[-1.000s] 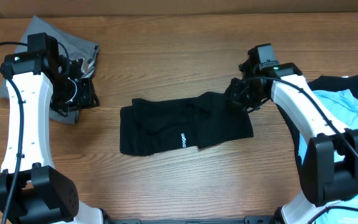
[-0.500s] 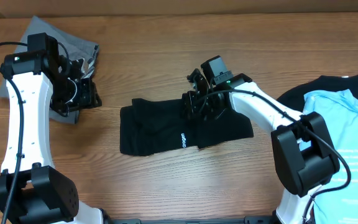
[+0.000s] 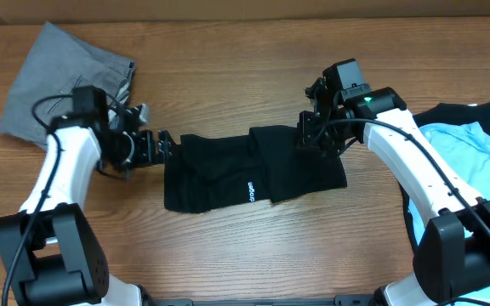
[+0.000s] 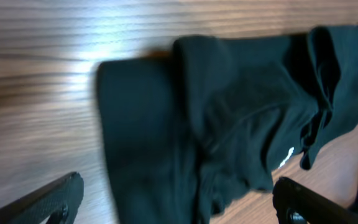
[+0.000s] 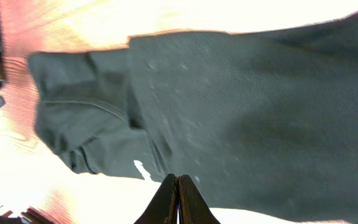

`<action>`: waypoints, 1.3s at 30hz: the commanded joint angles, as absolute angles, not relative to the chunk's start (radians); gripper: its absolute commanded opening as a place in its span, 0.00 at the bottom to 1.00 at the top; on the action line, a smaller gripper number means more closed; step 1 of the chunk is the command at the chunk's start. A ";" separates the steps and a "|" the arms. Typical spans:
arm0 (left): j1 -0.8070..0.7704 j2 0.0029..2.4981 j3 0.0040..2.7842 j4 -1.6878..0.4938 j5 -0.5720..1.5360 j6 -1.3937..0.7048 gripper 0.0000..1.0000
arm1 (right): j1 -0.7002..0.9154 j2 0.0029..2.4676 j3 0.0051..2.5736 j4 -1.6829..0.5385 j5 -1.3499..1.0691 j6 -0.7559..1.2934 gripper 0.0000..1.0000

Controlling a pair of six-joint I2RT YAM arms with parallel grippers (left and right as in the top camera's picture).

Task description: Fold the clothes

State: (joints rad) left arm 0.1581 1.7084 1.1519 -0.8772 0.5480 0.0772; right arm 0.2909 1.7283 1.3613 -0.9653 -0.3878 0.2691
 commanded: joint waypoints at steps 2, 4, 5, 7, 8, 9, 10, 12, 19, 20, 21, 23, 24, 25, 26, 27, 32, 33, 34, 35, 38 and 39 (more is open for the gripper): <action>0.082 1.697 1.032 -0.747 0.646 0.082 1.00 | 0.285 1.717 1.382 -0.984 -0.367 0.257 0.04; 0.054 1.698 1.002 -0.696 0.628 0.081 1.00 | 0.285 1.717 1.382 -0.984 -0.367 0.257 0.04; 0.036 1.702 0.988 -0.672 0.599 0.080 1.00 | 0.285 1.717 1.382 -0.983 -0.367 0.257 0.04; 0.002 1.717 0.973 -0.648 0.522 0.059 1.00 | 0.285 1.717 1.382 -0.983 -0.367 0.257 0.04; -0.011 1.729 0.969 -0.641 0.500 0.051 1.00 | 0.285 1.717 1.382 -0.984 -0.367 0.257 0.04; -0.026 1.747 0.965 -0.635 0.489 0.045 1.00 | 0.285 1.717 1.382 -0.986 -0.367 0.257 0.04; -0.038 1.766 0.964 -0.628 0.490 0.044 1.00 | 0.285 1.717 1.382 -0.987 -0.367 0.257 0.04; -0.059 1.815 0.964 -0.612 0.496 0.017 1.00 | 0.285 1.717 1.382 -0.991 -0.367 0.253 0.04; -0.074 1.923 0.964 -0.625 0.553 0.008 0.48 | 0.285 1.717 1.382 -1.002 -0.367 0.253 0.04; -0.073 1.922 0.964 -0.627 0.550 0.008 0.35 | 0.285 1.717 1.382 -1.002 -0.366 0.253 0.04; -0.070 1.921 0.965 -0.628 0.550 0.012 0.22 | 0.285 1.717 1.382 -1.002 -0.367 0.253 0.04; -0.064 1.918 0.969 -0.630 0.551 0.015 0.05 | 0.285 1.717 1.382 -1.002 -0.367 0.253 0.04; -0.059 1.917 0.975 -0.640 0.550 0.015 0.04 | 0.285 1.717 1.382 -1.003 -0.366 0.253 0.04; -0.051 1.916 0.987 -0.660 0.550 0.022 0.04 | 0.285 1.717 1.382 -1.004 -0.366 0.253 0.04; -0.041 1.913 1.003 -0.688 0.548 0.033 0.04 | 0.285 1.717 1.382 -1.006 -0.366 0.253 0.04; -0.027 1.908 1.027 -0.731 0.538 0.052 0.04 | 0.285 1.717 1.382 -1.009 -0.366 0.253 0.04; 0.074 1.875 1.280 -1.094 0.358 0.076 0.04 | 0.285 1.716 1.382 -1.031 -0.338 0.253 0.04; 0.094 1.869 1.353 -1.174 0.318 0.076 0.04 | 0.284 1.716 1.382 -1.032 -0.332 0.253 0.04; 0.109 1.866 1.420 -1.242 0.290 0.083 0.04 | 0.284 1.716 1.382 -1.032 -0.332 0.253 0.04; 0.121 1.862 1.494 -1.309 0.271 0.091 0.04 | 0.281 1.716 1.382 -1.031 -0.333 0.254 0.04; 0.137 1.860 1.705 -1.453 0.252 0.094 0.04 | 0.273 1.716 1.382 -1.031 -0.333 0.254 0.04; 0.136 1.860 1.764 -1.478 0.256 0.094 0.04 | 0.269 1.716 1.382 -1.031 -0.333 0.254 0.04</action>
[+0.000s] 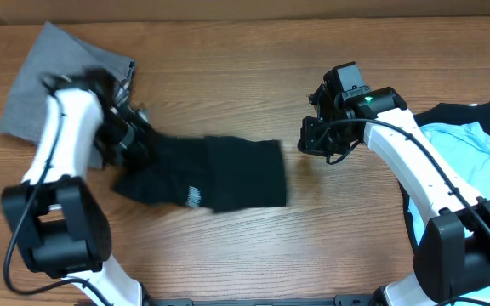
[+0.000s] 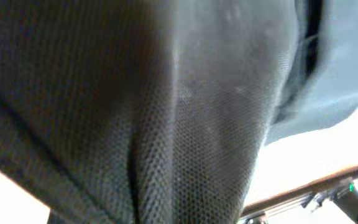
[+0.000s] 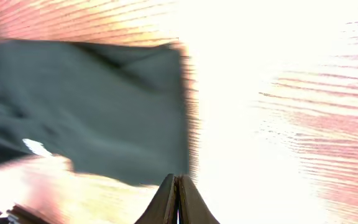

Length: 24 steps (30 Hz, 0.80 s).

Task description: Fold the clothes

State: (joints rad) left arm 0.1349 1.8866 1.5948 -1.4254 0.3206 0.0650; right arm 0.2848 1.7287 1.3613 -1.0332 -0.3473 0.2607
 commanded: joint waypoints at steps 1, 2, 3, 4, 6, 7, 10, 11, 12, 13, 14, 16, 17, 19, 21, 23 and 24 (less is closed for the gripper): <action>0.127 1.860 1.819 -1.495 0.259 0.093 0.04 | 0.265 1.716 1.382 -1.030 -0.333 0.254 0.04; 0.117 1.860 1.847 -1.497 0.259 0.086 0.04 | 0.262 1.716 1.382 -1.029 -0.333 0.254 0.04; 0.103 1.860 1.866 -1.492 0.258 0.074 0.04 | 0.258 1.716 1.382 -1.028 -0.334 0.254 0.04; 0.079 1.860 1.873 -1.467 0.258 0.057 0.04 | 0.253 1.716 1.382 -1.028 -0.334 0.254 0.04; 0.049 1.864 1.862 -1.436 0.252 0.036 0.04 | 0.249 1.716 1.382 -1.029 -0.333 0.254 0.04; 0.028 1.865 1.852 -1.420 0.250 0.029 0.04 | 0.247 1.716 1.382 -1.032 -0.334 0.255 0.04; -0.045 1.882 1.813 -1.380 0.203 0.011 0.04 | 0.245 1.716 1.382 -1.043 -0.334 0.254 0.04; -0.072 1.892 1.798 -1.372 0.163 -0.002 0.05 | 0.245 1.716 1.382 -1.046 -0.333 0.254 0.04; -0.095 1.901 1.786 -1.367 0.121 -0.014 0.05 | 0.245 1.716 1.382 -1.050 -0.334 0.254 0.04; -0.122 1.913 1.771 -1.362 0.070 -0.032 0.06 | 0.245 1.716 1.382 -1.053 -0.333 0.254 0.04; -0.136 1.923 1.761 -1.357 0.046 -0.039 0.07 | 0.245 1.716 1.382 -1.054 -0.333 0.254 0.04; -0.171 1.945 1.738 -1.351 -0.002 -0.054 0.10 | 0.245 1.716 1.382 -1.055 -0.333 0.253 0.04; -0.185 1.960 1.730 -1.351 -0.015 -0.059 0.12 | 0.245 1.716 1.382 -1.055 -0.333 0.253 0.04; -0.208 1.995 1.722 -1.349 -0.019 -0.062 0.15 | 0.245 1.716 1.382 -1.054 -0.334 0.254 0.04; -0.224 2.028 1.722 -1.347 -0.019 -0.077 0.18 | 0.245 1.716 1.382 -1.054 -0.334 0.254 0.04; -0.242 2.066 1.722 -1.341 -0.018 -0.089 0.25 | 0.245 1.716 1.382 -1.056 -0.334 0.254 0.04; -0.251 2.083 1.722 -1.338 -0.018 -0.094 0.33 | 0.245 1.716 1.382 -1.057 -0.334 0.253 0.04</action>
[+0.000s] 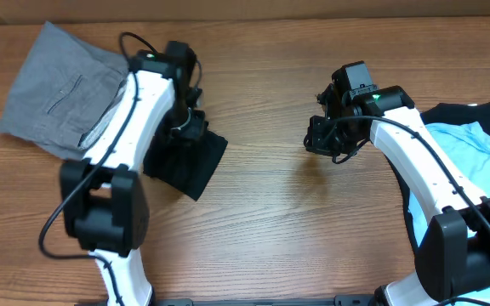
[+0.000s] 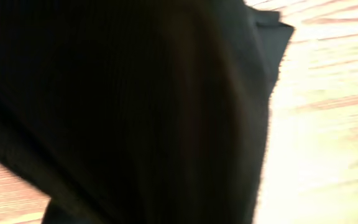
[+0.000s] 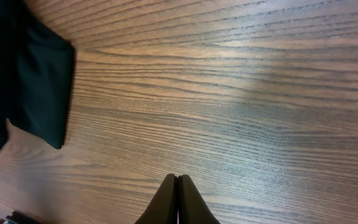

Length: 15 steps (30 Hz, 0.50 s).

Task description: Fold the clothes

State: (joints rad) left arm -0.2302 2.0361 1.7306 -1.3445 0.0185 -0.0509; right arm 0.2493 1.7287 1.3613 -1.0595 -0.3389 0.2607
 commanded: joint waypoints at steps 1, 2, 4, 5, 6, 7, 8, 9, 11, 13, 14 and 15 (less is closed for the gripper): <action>-0.262 2.102 1.722 -1.333 -0.011 -0.096 0.41 | 0.245 1.716 1.382 -1.058 -0.334 0.253 0.04; -0.269 2.114 1.722 -1.332 -0.003 -0.098 0.45 | 0.245 1.716 1.382 -1.058 -0.333 0.253 0.04; -0.284 2.131 1.722 -1.331 0.021 -0.097 0.63 | 0.245 1.716 1.382 -1.058 -0.333 0.253 0.04; -0.290 2.133 1.723 -1.334 0.026 -0.097 0.66 | 0.245 1.716 1.382 -1.058 -0.333 0.253 0.04; -0.291 2.132 1.726 -1.339 0.026 -0.097 0.66 | 0.245 1.716 1.382 -1.058 -0.333 0.253 0.04; -0.291 2.131 1.744 -1.360 0.027 -0.098 0.69 | 0.245 1.716 1.382 -1.058 -0.334 0.253 0.04; -0.289 2.131 1.763 -1.380 0.027 -0.098 0.77 | 0.245 1.716 1.382 -1.058 -0.334 0.253 0.04; -0.284 2.131 1.782 -1.400 0.027 -0.098 0.81 | 0.245 1.716 1.382 -1.058 -0.333 0.253 0.04; -0.272 2.128 1.835 -1.458 0.026 -0.091 0.84 | 0.245 1.716 1.382 -1.058 -0.333 0.253 0.04; -0.255 2.128 1.905 -1.523 0.026 -0.073 0.96 | 0.245 1.716 1.382 -1.058 -0.334 0.253 0.04; -0.245 2.128 1.937 -1.547 0.026 -0.066 1.00 | 0.245 1.716 1.382 -1.058 -0.334 0.253 0.04; -0.231 2.128 1.978 -1.572 0.025 -0.054 1.00 | 0.245 1.716 1.382 -1.058 -0.334 0.253 0.04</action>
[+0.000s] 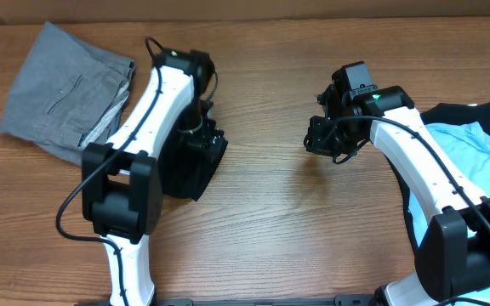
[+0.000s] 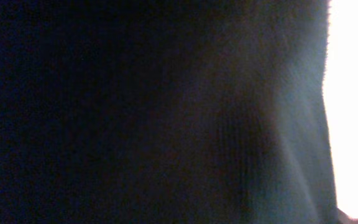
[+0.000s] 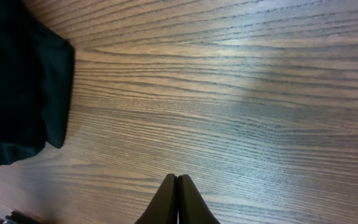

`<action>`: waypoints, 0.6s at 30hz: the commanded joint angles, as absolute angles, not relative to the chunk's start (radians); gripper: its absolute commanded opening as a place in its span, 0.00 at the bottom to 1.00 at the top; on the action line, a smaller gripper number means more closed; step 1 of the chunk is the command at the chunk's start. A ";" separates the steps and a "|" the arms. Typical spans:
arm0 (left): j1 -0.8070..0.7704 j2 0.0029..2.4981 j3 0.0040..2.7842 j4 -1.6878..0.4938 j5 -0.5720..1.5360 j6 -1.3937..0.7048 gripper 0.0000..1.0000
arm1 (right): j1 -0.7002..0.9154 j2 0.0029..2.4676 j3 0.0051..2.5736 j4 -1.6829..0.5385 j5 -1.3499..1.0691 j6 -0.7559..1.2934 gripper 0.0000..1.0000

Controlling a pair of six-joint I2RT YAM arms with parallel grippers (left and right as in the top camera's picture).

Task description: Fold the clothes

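A black garment (image 1: 187, 170) sits bunched in a dark heap left of the table's centre, partly beside the grey clothing. My left gripper (image 1: 201, 132) is down at the top of the heap. Black cloth (image 2: 166, 112) fills the left wrist view and hides the fingers, and the gripper appears shut on it. My right gripper (image 1: 323, 143) hangs over bare wood right of centre, well apart from the garment. Its fingers (image 3: 178, 180) are pressed together with nothing between them. The garment's edge (image 3: 23, 87) shows at the left of that view.
Folded grey clothing (image 1: 58, 89) lies at the back left, next to the black heap. A light blue shirt (image 1: 475, 149) on top of dark clothing lies at the right edge under my right arm. The wooden table (image 1: 296, 229) is bare between the arms.
My left wrist has shifted a little to the right over the black garment, which is bunched more tightly beneath it. The cloth now blocks the left wrist view completely. My right arm has not moved.
The black garment first lay stretched across the centre, my left gripper open at its left end and my right gripper shut at its right end. Then the garment was further left with my left gripper, the right one off it. It ended heaped beside the grey clothing.
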State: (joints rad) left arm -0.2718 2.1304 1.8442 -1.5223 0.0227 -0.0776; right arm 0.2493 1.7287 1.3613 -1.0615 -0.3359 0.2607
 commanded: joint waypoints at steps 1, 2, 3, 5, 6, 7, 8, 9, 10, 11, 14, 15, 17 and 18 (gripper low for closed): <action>-0.219 2.128 2.010 -1.587 0.021 -0.048 1.00 | 0.245 1.716 1.382 -1.057 -0.334 0.253 0.04; -0.202 2.128 2.044 -1.597 0.010 -0.048 1.00 | 0.246 1.716 1.382 -1.057 -0.341 0.252 0.04; -0.183 2.128 2.072 -1.600 -0.002 -0.048 1.00 | 0.246 1.716 1.382 -1.053 -0.361 0.237 0.04; -0.145 2.128 2.110 -1.599 -0.003 -0.048 1.00 | 0.250 1.716 1.382 -1.042 -0.447 0.173 0.05; -0.125 2.128 2.118 -1.597 0.006 -0.048 1.00 | 0.254 1.716 1.382 -1.032 -0.498 0.151 0.05; -0.102 2.128 2.119 -1.593 0.029 -0.047 0.96 | 0.261 1.716 1.382 -1.018 -0.549 0.139 0.07; -0.075 2.128 2.118 -1.591 0.069 -0.040 0.82 | 0.270 1.716 1.382 -0.998 -0.598 0.128 0.08; -0.051 2.132 2.111 -1.585 0.124 -0.018 0.67 | 0.281 1.716 1.382 -0.972 -0.638 0.126 0.08; -0.033 2.133 2.103 -1.583 0.175 0.007 0.56 | 0.289 1.716 1.382 -0.952 -0.662 0.126 0.08; -0.015 2.138 2.092 -1.579 0.228 0.037 0.39 | 0.303 1.716 1.382 -0.918 -0.691 0.128 0.08; 0.027 2.139 2.022 -1.552 0.371 0.111 0.09 | 0.351 1.717 1.382 -0.811 -0.720 0.159 0.08; 0.033 2.139 1.998 -1.544 0.409 0.134 0.04 | 0.369 1.717 1.382 -0.772 -0.720 0.172 0.08; 0.035 2.139 1.918 -1.501 0.493 0.196 0.04 | 0.406 1.717 1.381 -0.694 -0.719 0.188 0.08; 0.033 2.139 1.883 -1.479 0.522 0.216 0.05 | 0.426 1.717 1.380 -0.655 -0.715 0.194 0.08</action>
State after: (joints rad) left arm 0.0471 2.1304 1.9797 -1.5135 0.3119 0.0856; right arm 0.3744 1.7287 1.3617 -0.7204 -0.6621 0.1711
